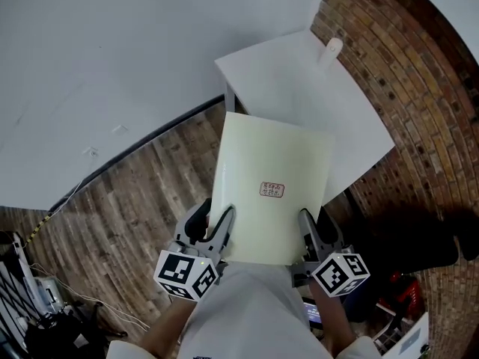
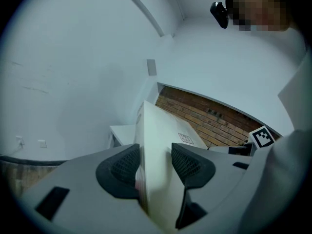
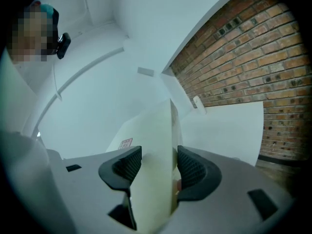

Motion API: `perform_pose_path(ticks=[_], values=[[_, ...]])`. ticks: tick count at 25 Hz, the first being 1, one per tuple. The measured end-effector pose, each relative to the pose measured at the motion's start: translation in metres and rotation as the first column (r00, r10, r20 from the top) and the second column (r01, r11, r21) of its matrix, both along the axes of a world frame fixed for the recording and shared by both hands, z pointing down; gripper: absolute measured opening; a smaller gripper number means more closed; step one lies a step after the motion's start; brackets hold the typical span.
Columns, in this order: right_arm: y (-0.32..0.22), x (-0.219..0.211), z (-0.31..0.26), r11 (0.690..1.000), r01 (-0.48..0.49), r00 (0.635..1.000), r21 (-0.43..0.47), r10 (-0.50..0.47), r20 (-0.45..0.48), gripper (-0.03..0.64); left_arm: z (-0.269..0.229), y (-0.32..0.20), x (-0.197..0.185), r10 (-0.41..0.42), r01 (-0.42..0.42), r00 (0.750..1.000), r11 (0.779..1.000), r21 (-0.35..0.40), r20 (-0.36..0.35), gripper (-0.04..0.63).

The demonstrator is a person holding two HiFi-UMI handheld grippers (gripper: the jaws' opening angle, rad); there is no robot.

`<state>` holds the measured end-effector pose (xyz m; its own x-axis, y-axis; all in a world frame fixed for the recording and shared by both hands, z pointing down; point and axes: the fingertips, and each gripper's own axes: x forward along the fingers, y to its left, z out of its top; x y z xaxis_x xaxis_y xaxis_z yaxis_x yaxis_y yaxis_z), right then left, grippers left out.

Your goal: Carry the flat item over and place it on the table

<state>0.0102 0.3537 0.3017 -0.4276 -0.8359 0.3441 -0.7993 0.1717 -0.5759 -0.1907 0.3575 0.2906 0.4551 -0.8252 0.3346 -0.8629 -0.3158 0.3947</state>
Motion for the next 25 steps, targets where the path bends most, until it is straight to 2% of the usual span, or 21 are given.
perform_pose_path(ticks=[5, 9, 13, 17, 25], values=[[-0.101, 0.017, 0.003, 1.0, -0.002, 0.999, -0.013, 0.003, 0.039, 0.23, 0.0, -0.103, 0.015, 0.008, -0.009, 1.0, 1.0, -0.022, -0.024, 0.212], [-0.175, 0.033, 0.004, 1.0, -0.011, 0.998, -0.025, 0.012, 0.059, 0.23, -0.002, -0.18, 0.032, 0.008, -0.008, 1.0, 1.0, -0.029, 0.026, 0.207], [-0.236, 0.042, 0.007, 1.0, -0.012, 0.997, -0.029, 0.014, 0.071, 0.23, 0.001, -0.241, 0.041, 0.009, -0.008, 1.0, 0.999, -0.037, 0.027, 0.207], [-0.276, 0.051, 0.008, 0.999, -0.002, 0.997, -0.045, 0.005, 0.072, 0.23, 0.003, -0.278, 0.049, -0.001, 0.002, 1.0, 0.999, -0.052, 0.018, 0.207], [-0.319, 0.066, 0.004, 0.999, -0.024, 0.996, -0.048, 0.028, 0.081, 0.229, 0.004, -0.326, 0.062, 0.018, -0.018, 1.0, 0.998, -0.064, 0.004, 0.207]])
